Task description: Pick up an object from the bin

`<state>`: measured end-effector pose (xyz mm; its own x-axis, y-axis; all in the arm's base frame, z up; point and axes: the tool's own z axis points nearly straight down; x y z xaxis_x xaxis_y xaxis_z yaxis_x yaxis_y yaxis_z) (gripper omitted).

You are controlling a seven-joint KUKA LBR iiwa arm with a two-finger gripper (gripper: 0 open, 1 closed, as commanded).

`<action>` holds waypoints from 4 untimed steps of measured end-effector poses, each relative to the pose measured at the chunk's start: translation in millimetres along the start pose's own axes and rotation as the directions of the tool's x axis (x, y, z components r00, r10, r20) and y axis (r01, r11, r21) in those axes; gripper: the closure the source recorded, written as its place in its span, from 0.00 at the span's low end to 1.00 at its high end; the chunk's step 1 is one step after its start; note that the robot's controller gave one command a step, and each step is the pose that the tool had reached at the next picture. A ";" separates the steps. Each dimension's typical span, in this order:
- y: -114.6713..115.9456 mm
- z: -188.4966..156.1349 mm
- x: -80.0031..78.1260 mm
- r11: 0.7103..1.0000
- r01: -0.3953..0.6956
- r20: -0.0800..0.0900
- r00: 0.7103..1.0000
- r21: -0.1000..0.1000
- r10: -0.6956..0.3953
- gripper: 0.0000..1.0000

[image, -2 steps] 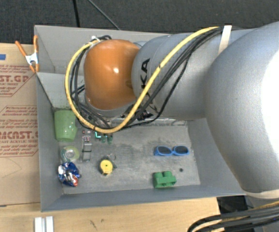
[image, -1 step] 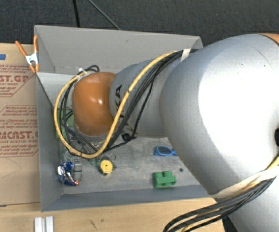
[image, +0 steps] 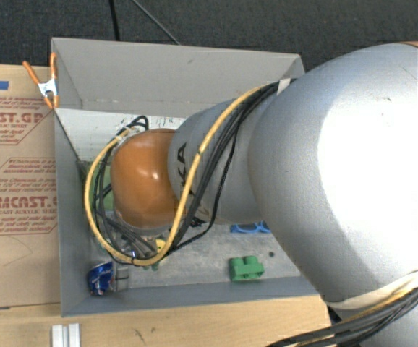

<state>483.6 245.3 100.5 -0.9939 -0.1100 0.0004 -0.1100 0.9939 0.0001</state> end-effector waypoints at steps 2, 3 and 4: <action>-0.1 31.7 3.7 0.990 -0.144 0.000 0.990 0.000 0.144 0.00; 0.3 30.8 2.6 0.990 -0.144 0.003 0.990 -0.003 0.144 0.00; 0.9 24.2 -3.1 0.989 -0.146 0.020 0.989 -0.010 0.146 1.00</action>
Offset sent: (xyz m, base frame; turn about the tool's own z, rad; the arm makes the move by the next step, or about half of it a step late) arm -0.0042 -0.0001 0.0078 0.1431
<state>486.6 246.5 76.3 -0.9992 0.0362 -0.0193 0.0361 0.9993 0.0100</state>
